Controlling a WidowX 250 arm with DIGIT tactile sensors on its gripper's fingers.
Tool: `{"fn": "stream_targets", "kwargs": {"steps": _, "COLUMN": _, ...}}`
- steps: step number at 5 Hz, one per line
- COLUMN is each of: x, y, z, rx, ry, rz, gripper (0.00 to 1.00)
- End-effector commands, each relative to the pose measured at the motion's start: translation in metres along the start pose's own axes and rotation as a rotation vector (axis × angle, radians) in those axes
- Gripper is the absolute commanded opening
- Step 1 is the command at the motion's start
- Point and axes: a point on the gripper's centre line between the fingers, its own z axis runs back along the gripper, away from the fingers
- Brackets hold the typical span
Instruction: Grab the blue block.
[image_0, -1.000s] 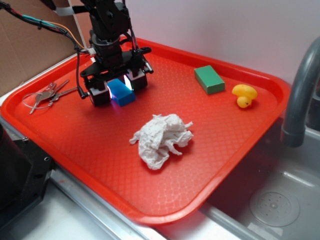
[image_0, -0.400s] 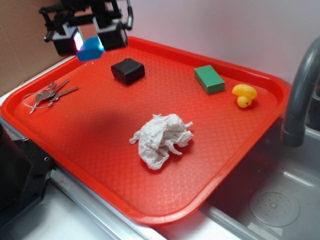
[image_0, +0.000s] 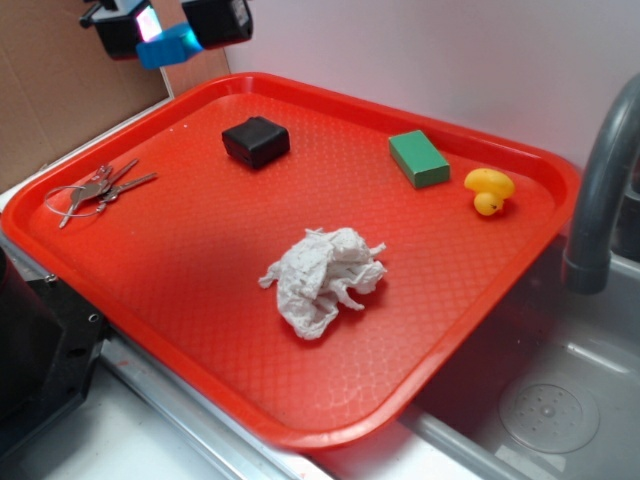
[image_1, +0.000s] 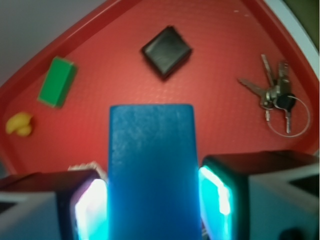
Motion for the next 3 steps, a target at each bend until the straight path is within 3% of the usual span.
{"fn": "stream_targets", "kwargs": {"steps": 1, "x": 0.0025, "y": -0.0125, "z": 0.0230, "rx": -0.107, "ry": -0.029, "rz": -0.161, "gripper": 0.00}}
{"fn": "stream_targets", "kwargs": {"steps": 3, "x": 0.0033, "y": -0.0167, "z": 0.0140, "rx": -0.079, "ry": 0.016, "rz": -0.132, "gripper": 0.00}}
